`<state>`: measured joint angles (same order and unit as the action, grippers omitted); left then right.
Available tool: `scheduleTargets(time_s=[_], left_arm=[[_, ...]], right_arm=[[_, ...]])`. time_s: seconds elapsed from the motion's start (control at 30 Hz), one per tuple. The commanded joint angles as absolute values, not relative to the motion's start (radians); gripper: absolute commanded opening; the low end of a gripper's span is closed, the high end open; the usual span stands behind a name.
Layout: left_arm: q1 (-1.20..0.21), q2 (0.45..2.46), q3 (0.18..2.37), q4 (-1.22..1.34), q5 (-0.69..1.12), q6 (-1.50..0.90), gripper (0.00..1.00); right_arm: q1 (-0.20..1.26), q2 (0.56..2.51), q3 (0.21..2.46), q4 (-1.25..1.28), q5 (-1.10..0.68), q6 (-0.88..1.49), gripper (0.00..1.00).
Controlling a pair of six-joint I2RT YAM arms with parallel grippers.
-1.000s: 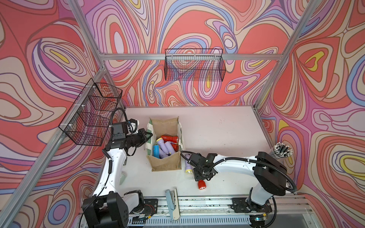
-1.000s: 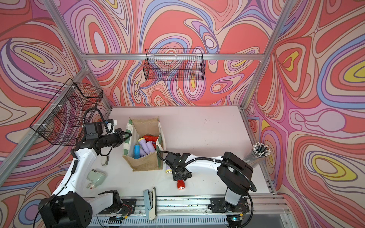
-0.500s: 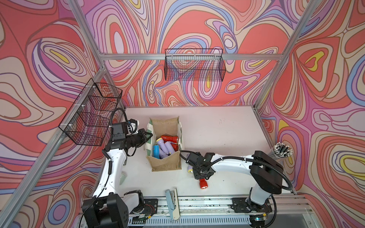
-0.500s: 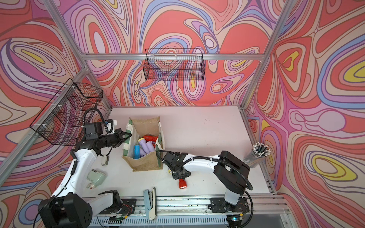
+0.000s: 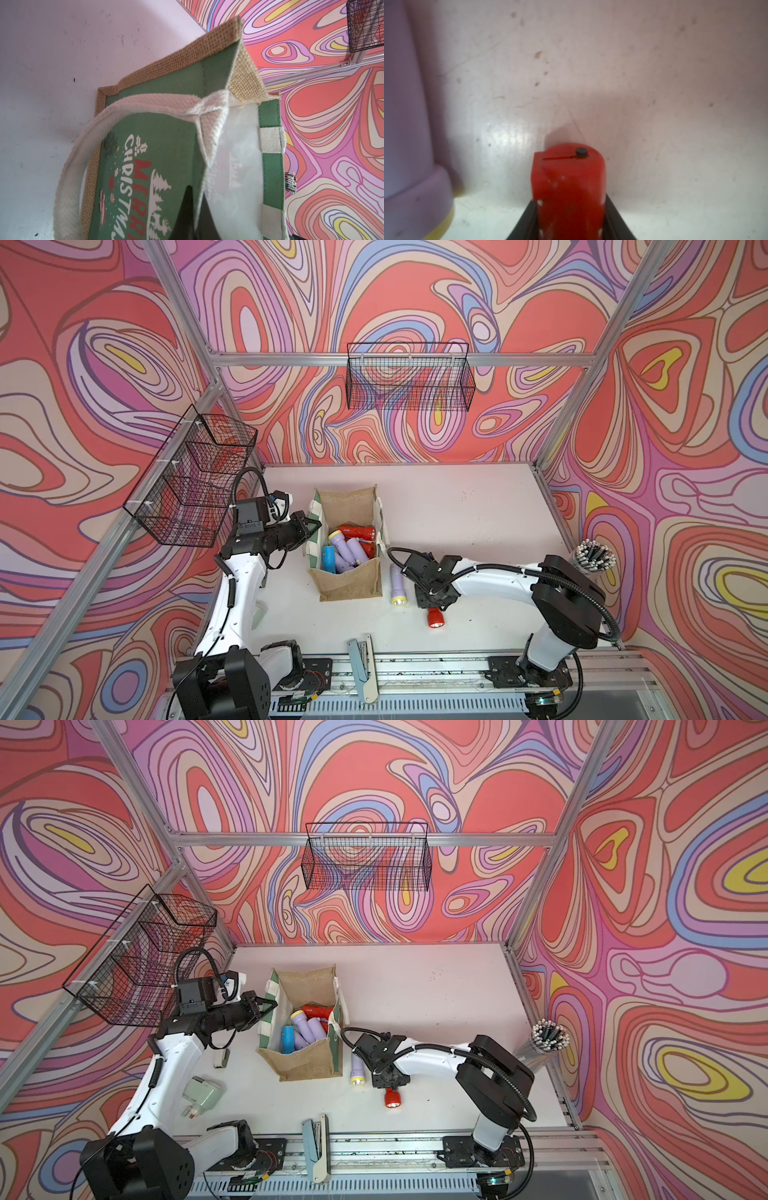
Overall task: Put the flashlights into the tote bags
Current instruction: Pick up the flashlight from the center of the board.
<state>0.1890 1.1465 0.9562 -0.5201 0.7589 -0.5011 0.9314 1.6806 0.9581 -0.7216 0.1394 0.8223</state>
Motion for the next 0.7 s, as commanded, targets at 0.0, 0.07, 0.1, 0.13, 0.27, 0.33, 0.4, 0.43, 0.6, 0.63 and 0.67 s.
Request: scheduleTargets(time_s=[0.0, 0.07, 0.1, 0.13, 0.27, 0.33, 0.4, 0.43, 0.6, 0.63, 0.67], left_arm=[[0.188, 1.123, 0.977, -0.525, 0.777, -0.489, 0.00], [0.187, 1.121, 0.977, -0.525, 0.778, -0.489, 0.00], [0.189, 1.121, 0.977, -0.525, 0.777, -0.489, 0.00], [0.189, 1.120, 0.977, -0.525, 0.776, -0.489, 0.00], [0.188, 1.129, 0.992, -0.533, 0.774, -0.488, 0.00], [0.189, 1.134, 0.996, -0.528, 0.776, -0.490, 0.00], [0.187, 1.139, 0.996, -0.521, 0.778, -0.497, 0.00], [0.189, 1.142, 0.995, -0.519, 0.781, -0.501, 0.00], [0.188, 1.139, 0.993, -0.527, 0.772, -0.499, 0.00], [0.186, 1.137, 0.992, -0.532, 0.768, -0.495, 0.00], [0.187, 1.139, 0.991, -0.535, 0.765, -0.494, 0.00]], right_arm=[[0.883, 1.636, 0.921, -0.763, 0.209, 0.813, 0.31], [0.848, 1.610, 0.912, -0.768, 0.221, 0.796, 0.31], [0.829, 1.596, 0.907, -0.771, 0.226, 0.789, 0.31], [0.812, 1.584, 0.908, -0.779, 0.235, 0.783, 0.30], [0.751, 1.507, 0.947, -0.808, 0.305, 0.730, 0.31], [0.725, 1.475, 0.990, -0.822, 0.337, 0.698, 0.30], [0.710, 1.454, 1.052, -0.834, 0.365, 0.671, 0.30], [0.708, 1.448, 1.099, -0.842, 0.374, 0.660, 0.30], [0.707, 1.451, 1.359, -0.858, 0.350, 0.554, 0.30], [0.708, 1.456, 1.407, -0.855, 0.350, 0.529, 0.30], [0.706, 1.461, 1.451, -0.849, 0.350, 0.508, 0.30]])
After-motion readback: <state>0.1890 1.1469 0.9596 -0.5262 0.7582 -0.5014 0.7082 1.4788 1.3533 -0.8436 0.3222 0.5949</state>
